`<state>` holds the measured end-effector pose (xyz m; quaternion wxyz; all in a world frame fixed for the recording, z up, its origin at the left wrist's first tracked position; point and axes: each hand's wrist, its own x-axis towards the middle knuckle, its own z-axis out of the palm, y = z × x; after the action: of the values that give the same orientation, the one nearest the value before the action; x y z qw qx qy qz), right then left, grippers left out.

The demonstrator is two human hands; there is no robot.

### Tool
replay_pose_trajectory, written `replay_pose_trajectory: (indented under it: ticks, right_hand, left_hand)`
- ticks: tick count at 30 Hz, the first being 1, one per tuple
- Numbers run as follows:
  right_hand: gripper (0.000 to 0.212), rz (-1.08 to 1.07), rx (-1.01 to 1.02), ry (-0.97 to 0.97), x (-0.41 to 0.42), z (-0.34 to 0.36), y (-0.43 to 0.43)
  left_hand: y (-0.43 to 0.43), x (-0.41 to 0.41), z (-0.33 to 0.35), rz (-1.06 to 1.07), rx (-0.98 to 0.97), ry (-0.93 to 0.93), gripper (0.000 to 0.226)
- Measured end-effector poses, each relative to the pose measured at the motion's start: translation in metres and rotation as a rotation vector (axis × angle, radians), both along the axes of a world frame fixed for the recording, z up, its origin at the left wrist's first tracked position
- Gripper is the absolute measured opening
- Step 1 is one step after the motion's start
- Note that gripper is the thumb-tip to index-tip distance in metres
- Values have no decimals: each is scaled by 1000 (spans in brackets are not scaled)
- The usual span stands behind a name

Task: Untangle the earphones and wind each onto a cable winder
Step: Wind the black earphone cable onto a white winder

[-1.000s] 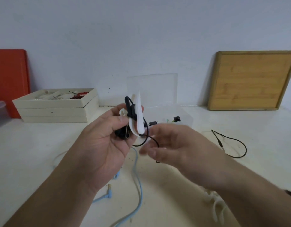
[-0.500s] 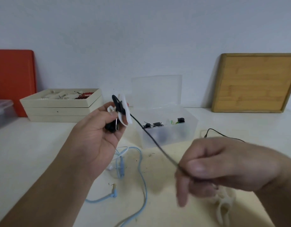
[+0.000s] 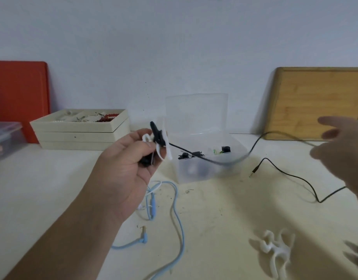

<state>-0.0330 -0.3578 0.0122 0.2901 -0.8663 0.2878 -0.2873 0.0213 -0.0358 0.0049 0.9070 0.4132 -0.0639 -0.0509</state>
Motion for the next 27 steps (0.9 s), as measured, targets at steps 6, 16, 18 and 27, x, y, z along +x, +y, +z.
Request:
replay_pose_trajectory:
  ticks: [6,16,18,27]
  right_hand:
    - [88,585,-394,284,-12,1,108]
    - [14,937,600,74,-8,-25,149]
    - [25,905,517,96,-8,-25,150]
    - [32,929,534,228,-10,-19,146]
  left_hand:
    - [-14,-9,-7,-65,159,-60,25]
    - [-16,-10,-14,-134,190,-116,38]
    - [-16,-10,-15,-116,180,-120,39]
    - [-16,-13,-16,-19,400,-233,19]
